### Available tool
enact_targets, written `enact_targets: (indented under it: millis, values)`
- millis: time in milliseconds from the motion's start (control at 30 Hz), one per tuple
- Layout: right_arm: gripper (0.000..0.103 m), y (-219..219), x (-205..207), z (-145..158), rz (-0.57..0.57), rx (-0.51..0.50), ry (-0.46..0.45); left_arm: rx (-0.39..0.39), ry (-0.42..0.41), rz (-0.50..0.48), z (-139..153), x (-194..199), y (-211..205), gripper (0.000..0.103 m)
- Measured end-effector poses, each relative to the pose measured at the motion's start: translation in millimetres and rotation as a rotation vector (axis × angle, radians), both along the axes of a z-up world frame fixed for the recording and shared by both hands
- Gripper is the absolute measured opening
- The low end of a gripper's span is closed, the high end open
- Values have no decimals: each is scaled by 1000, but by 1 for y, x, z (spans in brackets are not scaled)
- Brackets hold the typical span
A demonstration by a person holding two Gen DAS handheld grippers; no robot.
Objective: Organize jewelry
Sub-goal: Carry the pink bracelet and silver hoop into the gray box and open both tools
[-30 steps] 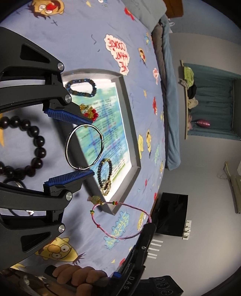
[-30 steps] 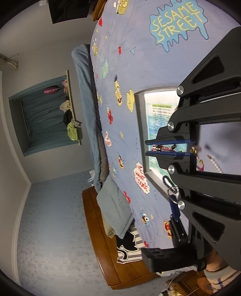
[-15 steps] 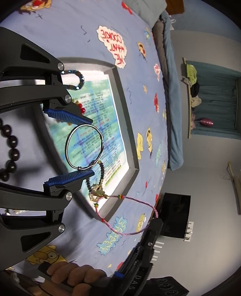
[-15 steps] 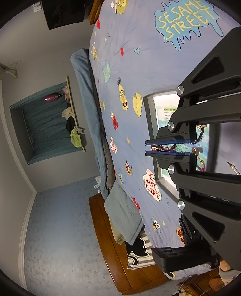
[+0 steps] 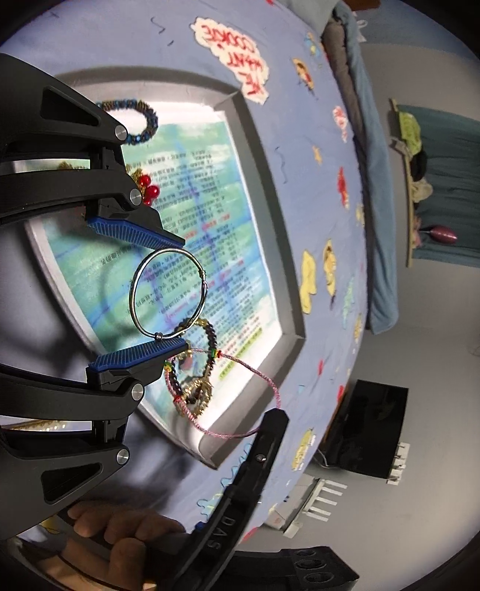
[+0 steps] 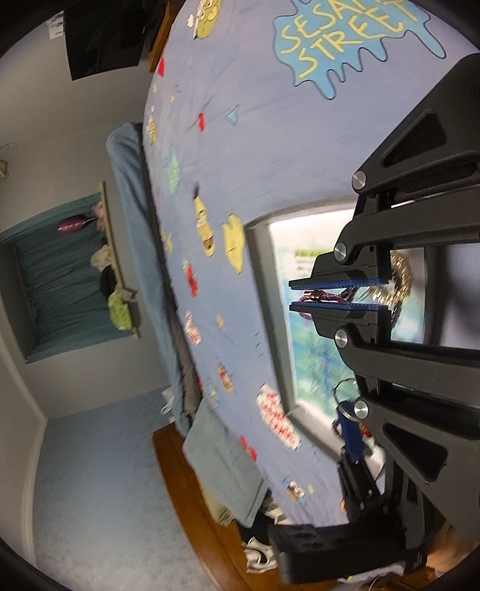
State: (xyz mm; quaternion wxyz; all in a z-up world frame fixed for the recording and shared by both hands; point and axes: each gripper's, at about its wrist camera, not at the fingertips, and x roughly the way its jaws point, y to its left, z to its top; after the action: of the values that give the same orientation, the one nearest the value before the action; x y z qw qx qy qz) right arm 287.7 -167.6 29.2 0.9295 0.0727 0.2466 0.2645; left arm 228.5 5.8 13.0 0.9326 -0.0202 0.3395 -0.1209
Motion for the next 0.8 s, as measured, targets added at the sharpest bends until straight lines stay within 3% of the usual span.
enact_targets:
  millis: [300, 533, 700, 800]
  values:
    - [6, 0, 5, -13, -40, -47, 49, -25, 57, 0, -10, 13, 2, 51]
    - [7, -4, 11, -20, -65, -53, 89, -13, 42, 0, -8, 11, 1, 56]
    - [26, -7, 10, -18, -62, -40, 82, -27, 19, -8, -3, 4, 4, 59]
    - [28, -8, 7, -16, -57, -33, 72, -46, -3, -10, 3, -2, 7, 61]
